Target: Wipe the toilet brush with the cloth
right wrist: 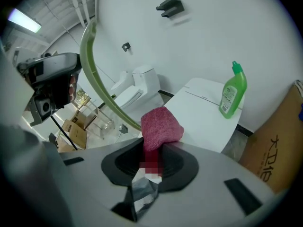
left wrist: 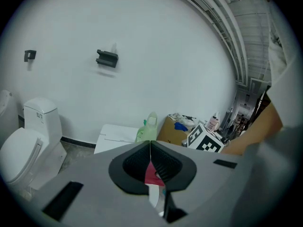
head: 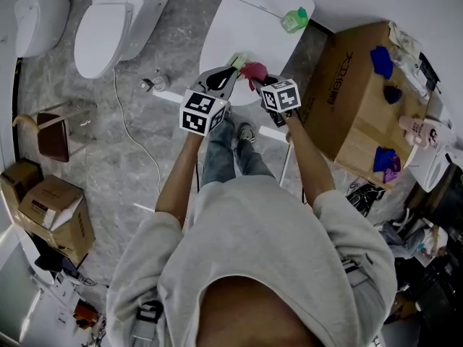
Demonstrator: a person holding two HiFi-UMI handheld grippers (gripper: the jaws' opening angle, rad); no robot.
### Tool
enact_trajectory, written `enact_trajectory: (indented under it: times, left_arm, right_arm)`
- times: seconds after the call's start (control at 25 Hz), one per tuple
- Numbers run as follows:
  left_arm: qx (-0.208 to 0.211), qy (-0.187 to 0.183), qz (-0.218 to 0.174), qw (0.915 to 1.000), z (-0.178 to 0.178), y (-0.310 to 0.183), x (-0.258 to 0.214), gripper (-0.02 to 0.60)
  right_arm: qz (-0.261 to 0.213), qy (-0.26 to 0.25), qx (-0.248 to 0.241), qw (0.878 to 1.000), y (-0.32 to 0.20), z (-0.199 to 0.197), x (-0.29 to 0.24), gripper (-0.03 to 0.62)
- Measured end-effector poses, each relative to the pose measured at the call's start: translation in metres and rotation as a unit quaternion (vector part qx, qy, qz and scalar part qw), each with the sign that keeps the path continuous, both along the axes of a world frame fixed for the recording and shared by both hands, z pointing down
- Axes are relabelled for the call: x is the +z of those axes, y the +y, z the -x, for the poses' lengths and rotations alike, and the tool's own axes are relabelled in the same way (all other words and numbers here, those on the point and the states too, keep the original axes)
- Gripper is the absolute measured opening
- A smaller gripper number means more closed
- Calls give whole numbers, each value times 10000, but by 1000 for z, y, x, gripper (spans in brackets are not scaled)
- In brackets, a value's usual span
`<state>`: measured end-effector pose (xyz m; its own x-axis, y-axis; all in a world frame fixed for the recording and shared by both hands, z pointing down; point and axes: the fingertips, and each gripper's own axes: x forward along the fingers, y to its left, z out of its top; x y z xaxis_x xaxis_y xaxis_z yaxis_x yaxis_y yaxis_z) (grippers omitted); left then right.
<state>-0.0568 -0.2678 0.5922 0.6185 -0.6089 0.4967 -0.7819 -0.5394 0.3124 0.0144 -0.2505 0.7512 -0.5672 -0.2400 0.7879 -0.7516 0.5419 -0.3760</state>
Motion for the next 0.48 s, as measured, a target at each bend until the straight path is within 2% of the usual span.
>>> enact_trajectory:
  times: [0.24, 0.48]
  left_arm:
    - [-21, -43, -65, 10000, 1, 3, -4, 23]
    - [-92, -85, -157, 9998, 4, 12, -12, 23]
  right_arm:
    - [-393, 122, 358, 9985, -7, -32, -18, 89]
    - [-1239, 255, 605, 9901, -17, -56, -60, 89]
